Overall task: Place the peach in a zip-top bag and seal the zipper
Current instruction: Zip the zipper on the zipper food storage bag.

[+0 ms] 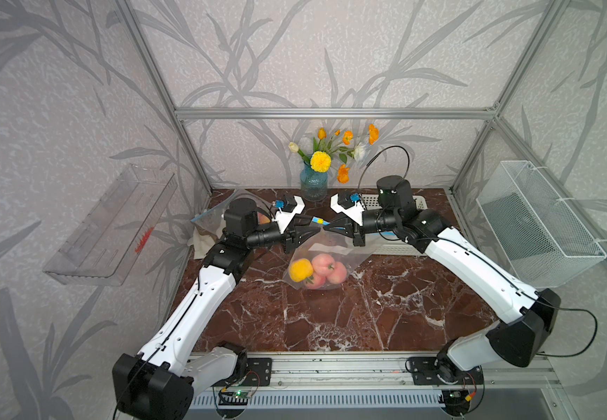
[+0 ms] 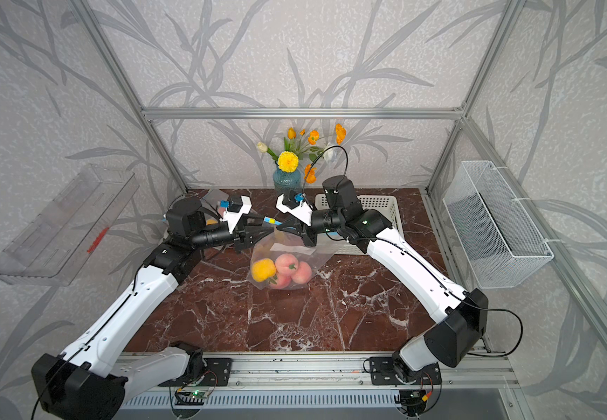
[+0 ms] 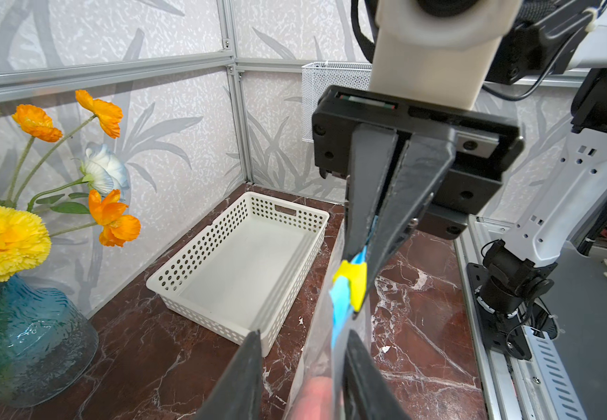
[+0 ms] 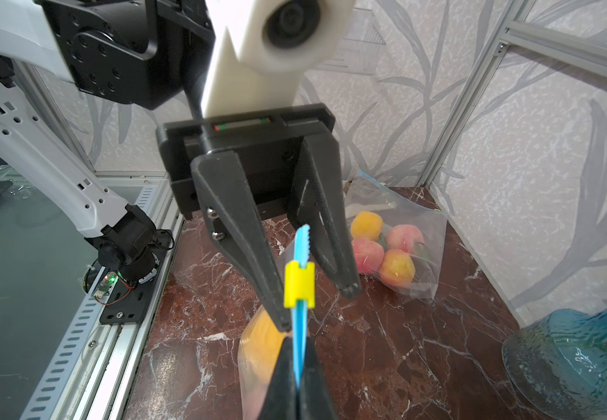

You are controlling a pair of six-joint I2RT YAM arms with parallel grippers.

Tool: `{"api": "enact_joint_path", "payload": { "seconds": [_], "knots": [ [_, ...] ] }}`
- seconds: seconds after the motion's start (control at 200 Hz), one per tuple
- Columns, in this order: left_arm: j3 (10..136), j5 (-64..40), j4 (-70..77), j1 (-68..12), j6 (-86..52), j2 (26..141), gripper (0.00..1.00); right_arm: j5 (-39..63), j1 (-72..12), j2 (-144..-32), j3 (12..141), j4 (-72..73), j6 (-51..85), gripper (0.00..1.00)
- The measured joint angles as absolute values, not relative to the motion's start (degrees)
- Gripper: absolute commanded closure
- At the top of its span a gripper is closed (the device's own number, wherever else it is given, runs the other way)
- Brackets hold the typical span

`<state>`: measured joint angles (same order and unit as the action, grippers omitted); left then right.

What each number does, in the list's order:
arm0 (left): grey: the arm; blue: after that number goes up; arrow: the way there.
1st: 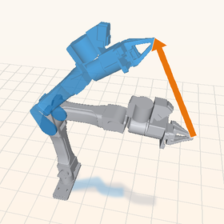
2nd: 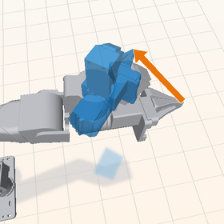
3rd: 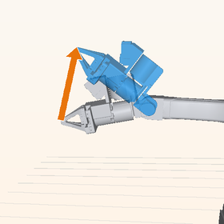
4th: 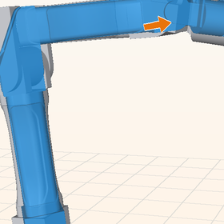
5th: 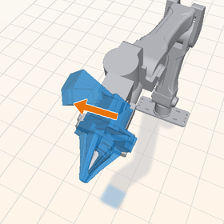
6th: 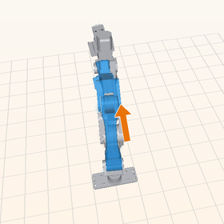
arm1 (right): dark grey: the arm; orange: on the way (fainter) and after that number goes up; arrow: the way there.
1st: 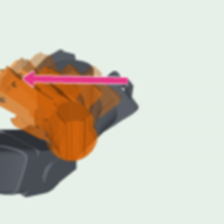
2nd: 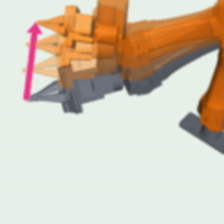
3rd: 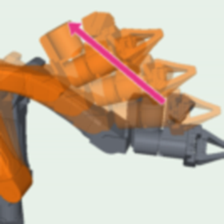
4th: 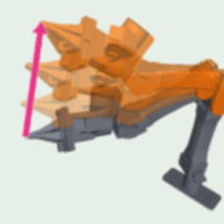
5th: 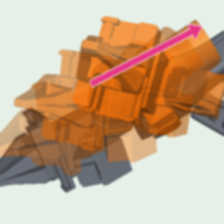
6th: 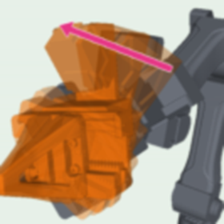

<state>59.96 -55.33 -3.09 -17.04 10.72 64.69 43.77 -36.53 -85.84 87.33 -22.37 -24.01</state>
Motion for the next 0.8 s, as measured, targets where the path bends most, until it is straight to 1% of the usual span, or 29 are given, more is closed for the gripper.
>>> {"api": "enact_joint_path", "payload": {
  "seconds": [0.095, 0.13, 0.16, 0.205, 0.24, 0.325, 0.445, 0.645, 0.8],
  "knots": [
    [59.99, -56.03, -3.22, -17.04, 11.2, 64.69, 0.85, 43.81, -36.53, -85.84, 87.33, -22.65, -24.53, 0.94],
    [59.99, -56.23, -3.25, -17.04, 11.4, 64.69, 0.89, 43.88, -36.53, -85.84, 87.33, -22.81, -24.84, 0.91],
    [59.99, -56.42, -3.25, -17.04, 11.38, 64.69, 0.92, 43.94, -36.53, -85.84, 87.33, -22.96, -24.99, 0.86],
    [60.1, -56.93, -3.57, -17.04, 11.53, 64.69, 0.94, 44.1, -36.53, -85.84, 87.35, -23.29, -25.06, 0.74],
    [60.34, -57.54, -4.14, -17.04, 12.19, 64.71, 0.96, 44.29, -36.53, -85.84, 87.37, -23.57, -25.23, 0.67],
    [61.28, -58.78, -5.63, -17.04, 13.43, 64.84, 0.97, 44.62, -36.56, -85.84, 87.37, -23.68, -25.39, 0.56],
    [61.69, -60.2, -6.5, -17.04, 14.96, 65.06, 0.98, 45.04, -36.58, -85.84, 87.37, -23.22, -24.73, 0.54],
    [61.69, -62.08, -7.75, -17.04, 16.1, 65.84, 0.98, 44.84, -36.77, -85.84, 87.46, -21.67, -23.31, 0.54],
    [61.69, -62.72, -8.6, -17.04, 16.62, 66.08, 0.98, 45.06, -36.82, -85.84, 88.01, -20.6, -22.39, 0.57]
  ]
}}
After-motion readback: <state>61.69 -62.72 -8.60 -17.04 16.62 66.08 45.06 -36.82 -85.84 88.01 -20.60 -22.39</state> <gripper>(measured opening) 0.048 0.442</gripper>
